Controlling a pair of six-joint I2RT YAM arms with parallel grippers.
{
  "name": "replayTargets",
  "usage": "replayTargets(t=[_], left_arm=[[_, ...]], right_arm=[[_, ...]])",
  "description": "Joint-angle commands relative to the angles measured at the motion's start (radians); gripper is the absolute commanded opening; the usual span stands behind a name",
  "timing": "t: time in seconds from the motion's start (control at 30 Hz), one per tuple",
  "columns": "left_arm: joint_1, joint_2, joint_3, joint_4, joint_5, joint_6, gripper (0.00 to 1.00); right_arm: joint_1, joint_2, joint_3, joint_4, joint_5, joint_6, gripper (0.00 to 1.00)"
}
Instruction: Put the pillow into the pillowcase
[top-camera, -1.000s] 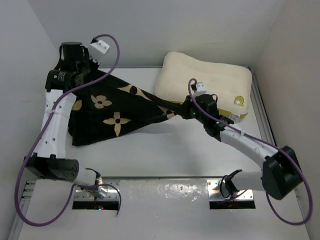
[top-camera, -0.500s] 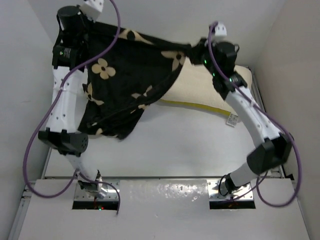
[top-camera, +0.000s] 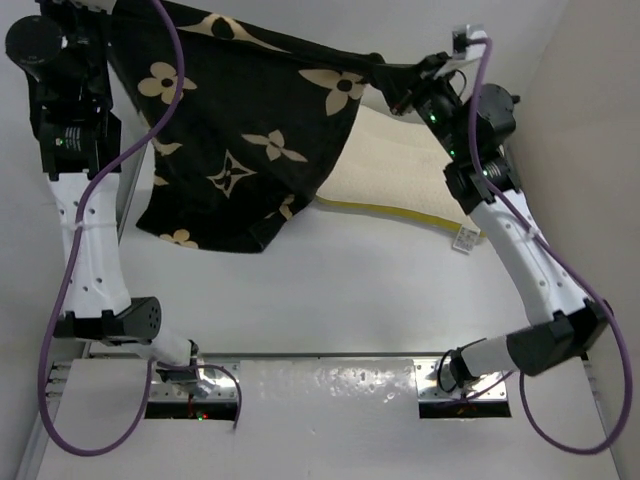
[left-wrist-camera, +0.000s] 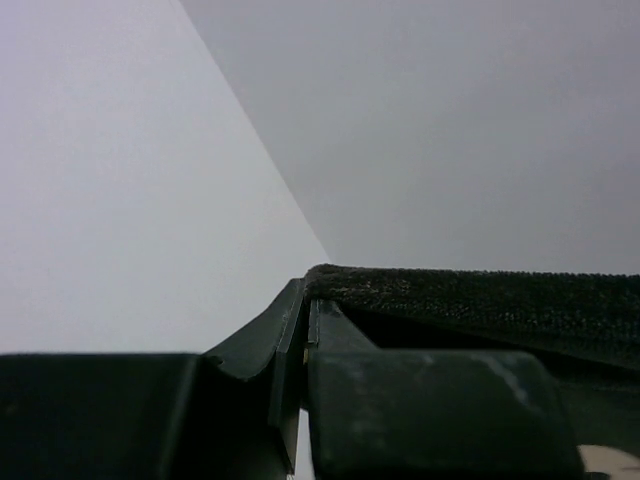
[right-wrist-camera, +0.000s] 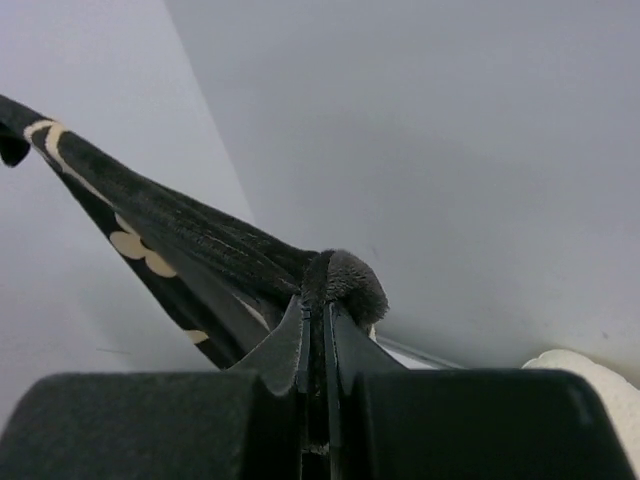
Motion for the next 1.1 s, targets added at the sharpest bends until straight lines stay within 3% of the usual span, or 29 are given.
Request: replayTargets(t=[0.0, 0.2, 0.3, 0.33, 0.37, 0.4, 0.43, 0.47, 0.5, 0.53, 0.6, 0.67, 0.73, 0.77, 0.8, 0.83, 0.87, 0.9, 0.93, 0.97, 1.0, 1.07], left_arm=[[0.151, -0.038, 0.074, 0.2, -0.265, 0.038, 0.0], [0.139, -0.044, 0.114, 0.226, -0.254, 0.052, 0.0], [0.134, -0.098, 0.083, 0.024, -0.008, 0.043, 0.0], [0.134, -0.122, 0.043, -0.144, 0.261, 0.081, 0.0], [0.129, -0.18, 0.0, -0.252, 0.399, 0.211, 0.0], [0.126, -0.21, -0.095, -0.488, 0.528, 0.294, 0.03], [0.117, -0.237, -0.141, -0.622, 0.774, 0.395, 0.07], [0.105, -0.266, -0.175, -0.77, 0.883, 0.602, 0.12], [0.09, -0.274, -0.259, -1.014, 0.964, 0.699, 0.22], [0.024, -0.294, -0.339, -1.007, 1.055, 0.684, 0.27], [-0.039, -0.351, -0.536, -1.009, 1.097, 0.652, 0.28], [-0.117, -0.377, -0.638, -0.995, 1.102, 0.625, 0.3], [-0.195, -0.377, -0.741, -1.0, 1.067, 0.617, 0.42], [-0.222, -0.372, -0.757, -1.013, 1.045, 0.618, 0.47], [-0.273, -0.372, -0.79, -1.004, 1.001, 0.597, 0.61], [-0.295, -0.372, -0.8, -0.995, 0.976, 0.573, 0.68], [-0.309, -0.369, -0.804, -0.977, 0.948, 0.498, 0.75], [-0.315, -0.369, -0.812, -0.899, 0.927, 0.441, 0.87], [-0.308, -0.374, -0.826, -0.794, 0.872, 0.295, 0.9], [-0.299, -0.374, -0.837, -0.793, 0.84, 0.22, 0.92], [-0.285, -0.377, -0.855, -0.65, 0.795, 0.144, 0.93], [-0.242, -0.359, -0.91, -0.514, 0.601, -0.07, 0.96]], right_arm=[[-0.135, -0.111, -0.118, 0.05, 0.256, -0.062, 0.0], [-0.16, -0.203, -0.275, 0.058, 0.27, -0.062, 0.0], [-0.174, -0.232, -0.342, 0.017, 0.239, -0.056, 0.0], [-0.183, -0.256, -0.399, -0.021, 0.235, -0.05, 0.0], [-0.197, -0.273, -0.433, -0.038, 0.235, -0.043, 0.0], [-0.206, -0.286, -0.473, -0.055, 0.238, -0.015, 0.0], [-0.215, -0.322, -0.564, -0.074, 0.236, 0.002, 0.0], [-0.235, -0.344, -0.614, -0.078, 0.235, 0.04, 0.0], [-0.244, -0.362, -0.664, -0.079, 0.232, 0.062, 0.0], [-0.252, -0.385, -0.757, -0.077, 0.235, 0.079, 0.0], [-0.27, -0.442, -0.836, -0.077, 0.248, 0.127, 0.0], [-0.293, -0.477, -0.91, -0.088, 0.281, 0.152, 0.0], [-0.316, -0.484, -0.933, -0.138, 0.331, 0.149, 0.01], [-0.325, -0.479, -0.93, -0.167, 0.354, 0.151, 0.15], [-0.333, -0.475, -0.91, -0.236, 0.376, 0.152, 0.7], [-0.336, -0.47, -0.89, -0.278, 0.403, 0.154, 0.91], [-0.365, -0.462, -0.871, -0.317, 0.482, 0.164, 0.99], [-0.37, -0.453, -0.831, -0.385, 0.532, 0.166, 0.99], [-0.372, -0.455, -0.812, -0.41, 0.625, 0.171, 0.99], [-0.372, -0.455, -0.8, -0.42, 0.665, 0.174, 0.99], [-0.372, -0.471, -0.792, -0.408, 0.69, 0.174, 0.99], [-0.372, -0.49, -0.795, -0.364, 0.698, 0.154, 0.99]])
